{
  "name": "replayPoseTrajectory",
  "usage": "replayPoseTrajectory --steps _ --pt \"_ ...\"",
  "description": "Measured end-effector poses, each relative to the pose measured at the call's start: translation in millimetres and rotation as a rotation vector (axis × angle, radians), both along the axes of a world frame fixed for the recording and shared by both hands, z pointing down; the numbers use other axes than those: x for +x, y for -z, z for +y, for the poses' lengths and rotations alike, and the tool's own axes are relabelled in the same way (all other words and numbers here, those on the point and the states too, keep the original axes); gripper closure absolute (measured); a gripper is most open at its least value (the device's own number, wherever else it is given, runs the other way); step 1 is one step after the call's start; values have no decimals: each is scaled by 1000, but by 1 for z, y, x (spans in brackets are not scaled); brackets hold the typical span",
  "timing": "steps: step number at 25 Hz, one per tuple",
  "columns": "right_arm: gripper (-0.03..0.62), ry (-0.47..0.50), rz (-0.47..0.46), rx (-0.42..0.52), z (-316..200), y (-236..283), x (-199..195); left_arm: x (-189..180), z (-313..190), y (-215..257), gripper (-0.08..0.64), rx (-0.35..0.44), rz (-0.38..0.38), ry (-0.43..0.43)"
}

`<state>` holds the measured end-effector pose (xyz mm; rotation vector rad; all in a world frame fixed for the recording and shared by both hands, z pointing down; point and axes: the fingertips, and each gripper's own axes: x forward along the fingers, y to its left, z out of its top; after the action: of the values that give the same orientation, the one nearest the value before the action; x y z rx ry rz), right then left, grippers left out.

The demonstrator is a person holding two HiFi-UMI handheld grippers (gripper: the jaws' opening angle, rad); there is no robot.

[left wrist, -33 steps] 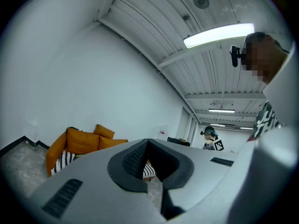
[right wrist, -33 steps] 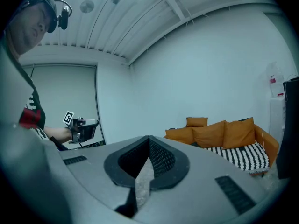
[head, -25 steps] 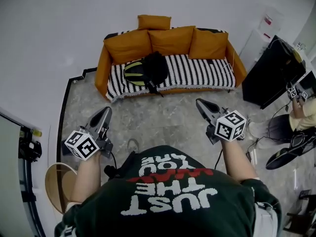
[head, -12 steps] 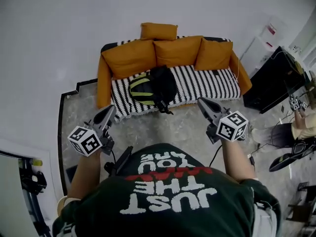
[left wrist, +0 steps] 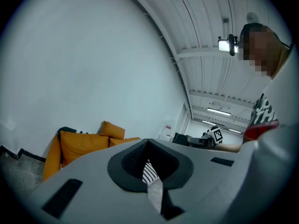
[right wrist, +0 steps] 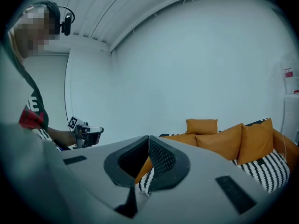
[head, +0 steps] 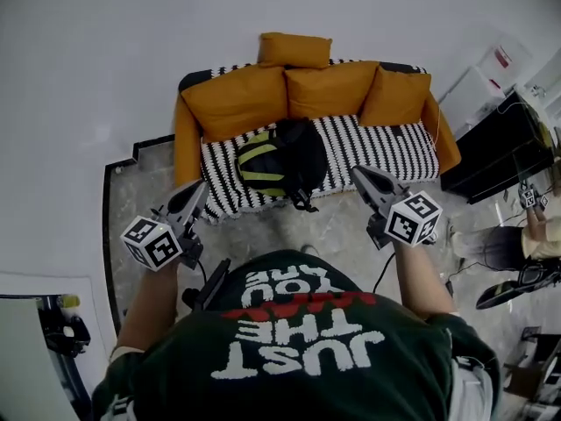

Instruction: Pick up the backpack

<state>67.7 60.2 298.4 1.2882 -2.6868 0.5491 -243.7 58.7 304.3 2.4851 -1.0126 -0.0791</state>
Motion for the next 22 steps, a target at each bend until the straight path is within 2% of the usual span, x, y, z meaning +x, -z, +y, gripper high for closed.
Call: replayPoseTrajectory --steps 8,11,13,18,22 --pt "561 128 -37 -13 -118 -34 25 32 -92 -20 549 -4 -92 73" --pt "561 198 -28 -18 -166 -45 39 52 -128 -32 549 -31 -138 126" --pt "561 236 -29 -18 -195 -48 47 70 -149 -41 549 -52 -171 131" --pt "561 292 -12 -29 -245 -64 41 102 -188 -74 548 -97 -291 54" --pt "561 295 3 -40 -267 -80 27 109 -223 -107 546 -107 -353 -29"
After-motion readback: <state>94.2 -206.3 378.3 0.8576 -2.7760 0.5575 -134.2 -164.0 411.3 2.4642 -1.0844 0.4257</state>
